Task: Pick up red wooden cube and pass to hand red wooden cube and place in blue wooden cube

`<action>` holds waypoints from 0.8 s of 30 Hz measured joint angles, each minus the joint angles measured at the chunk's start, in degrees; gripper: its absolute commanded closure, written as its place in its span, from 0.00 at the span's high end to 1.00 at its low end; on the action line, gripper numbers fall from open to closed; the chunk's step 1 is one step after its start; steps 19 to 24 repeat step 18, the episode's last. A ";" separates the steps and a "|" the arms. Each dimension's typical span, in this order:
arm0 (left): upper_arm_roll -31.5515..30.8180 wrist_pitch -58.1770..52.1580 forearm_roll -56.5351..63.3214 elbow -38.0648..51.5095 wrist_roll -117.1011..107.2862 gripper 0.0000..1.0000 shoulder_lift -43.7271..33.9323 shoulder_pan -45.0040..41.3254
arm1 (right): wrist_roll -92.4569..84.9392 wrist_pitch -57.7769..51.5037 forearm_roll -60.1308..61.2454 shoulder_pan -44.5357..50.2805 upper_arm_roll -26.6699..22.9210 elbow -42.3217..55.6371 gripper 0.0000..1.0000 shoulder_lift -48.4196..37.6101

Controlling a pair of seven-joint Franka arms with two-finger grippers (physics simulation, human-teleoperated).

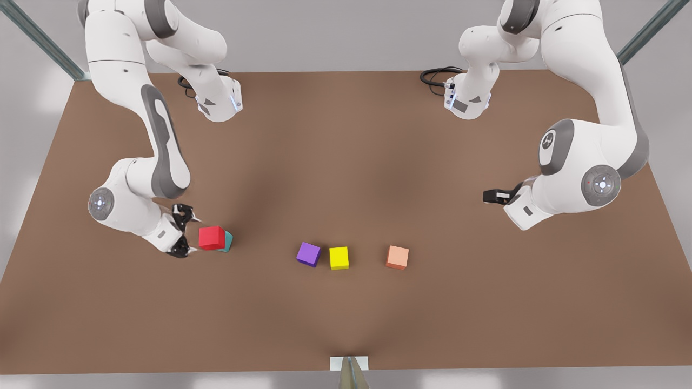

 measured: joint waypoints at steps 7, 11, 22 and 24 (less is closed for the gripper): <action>0.00 0.03 0.00 0.00 -0.06 1.00 0.43 -0.02 | 32.13 -29.06 -15.57 6.03 -2.48 41.34 1.00 10.91; 0.00 0.02 0.00 0.00 -0.08 1.00 0.48 -0.01 | 45.89 -40.27 -19.20 5.10 -1.14 33.06 1.00 -5.82; -0.01 -0.75 0.00 0.00 -0.11 1.00 0.73 0.00 | 64.81 -44.29 -18.82 2.66 -0.93 22.44 1.00 -13.34; -0.01 -0.75 0.00 0.00 -0.11 1.00 0.73 0.00 | 64.81 -44.29 -18.82 2.66 -0.93 22.44 1.00 -13.34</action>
